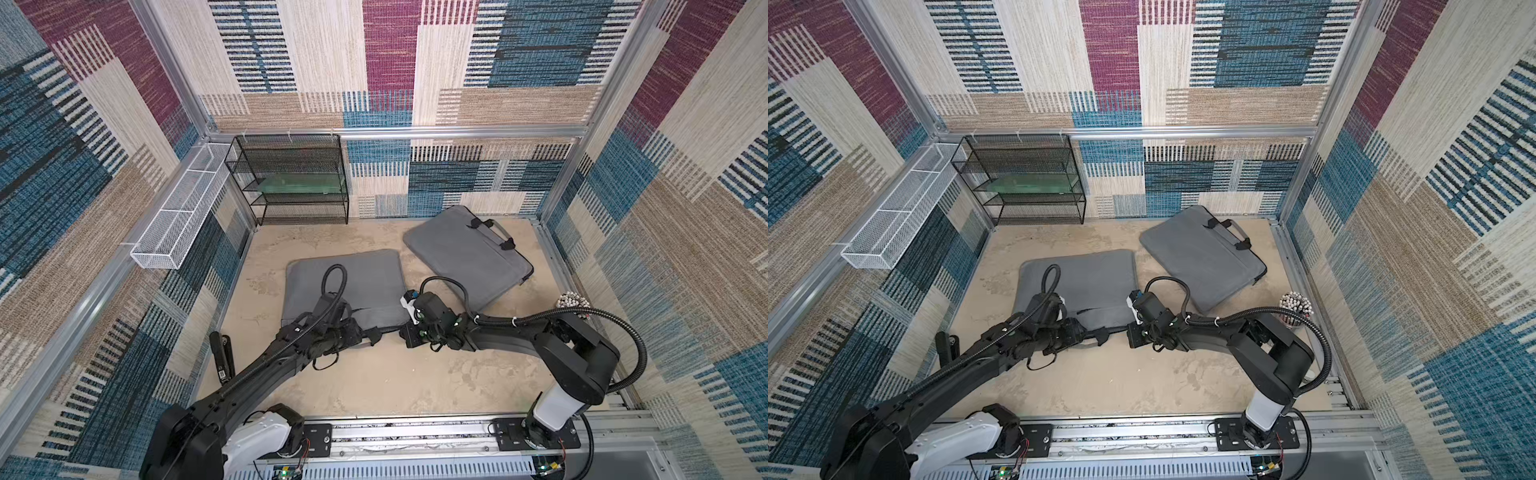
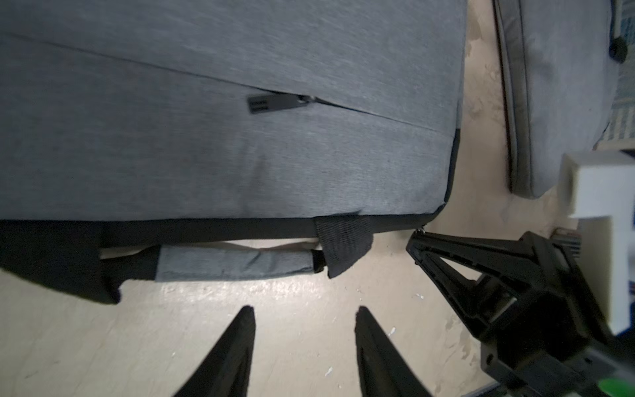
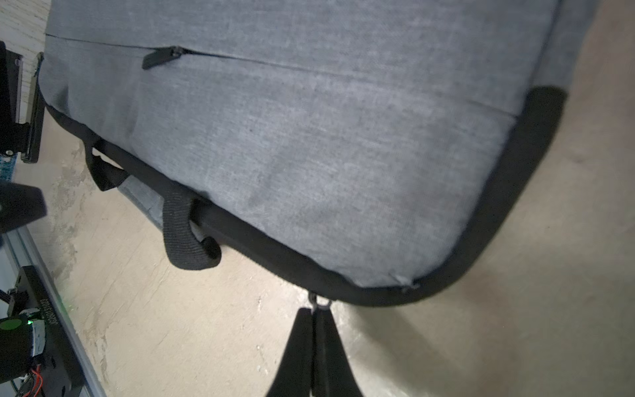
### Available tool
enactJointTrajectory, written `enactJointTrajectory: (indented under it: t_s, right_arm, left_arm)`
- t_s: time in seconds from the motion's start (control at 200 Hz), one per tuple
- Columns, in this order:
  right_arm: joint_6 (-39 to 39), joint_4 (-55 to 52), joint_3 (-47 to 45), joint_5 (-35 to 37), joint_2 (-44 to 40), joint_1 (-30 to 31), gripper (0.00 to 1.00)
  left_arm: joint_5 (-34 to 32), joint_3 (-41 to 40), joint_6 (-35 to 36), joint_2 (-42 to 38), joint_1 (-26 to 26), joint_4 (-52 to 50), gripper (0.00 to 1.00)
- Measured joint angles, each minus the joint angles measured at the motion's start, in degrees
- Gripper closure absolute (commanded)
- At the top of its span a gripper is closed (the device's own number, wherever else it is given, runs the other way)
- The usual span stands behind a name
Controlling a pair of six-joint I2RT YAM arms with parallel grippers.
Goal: Open the zippered laptop bag and take out the laptop
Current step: Unzip the zipper on the zippered laptop bag.
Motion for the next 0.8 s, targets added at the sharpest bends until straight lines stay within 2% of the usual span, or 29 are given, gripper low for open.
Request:
enactJointTrajectory:
  t_s: [0.125,0.436,0.801]
  right_arm:
    - [-0.1,0.0,0.0,-0.2,-0.4,0.3,1.0]
    - [-0.7,0.0,0.0,-0.4,-0.5,1.1,1.0]
    - [-1.0,0.0,0.0,-0.6,-0.8,1.5,1.0]
  left_arm:
    - [-2.7,1.9,0.7,4.6,-4.7,2.4,0.51]
    - [-8.7,3.5,0.7,13.0,-10.6,5.5,0.51]
    - [-19.1,2.9,-1.5,15.2,-12.6,5.0,0.53]
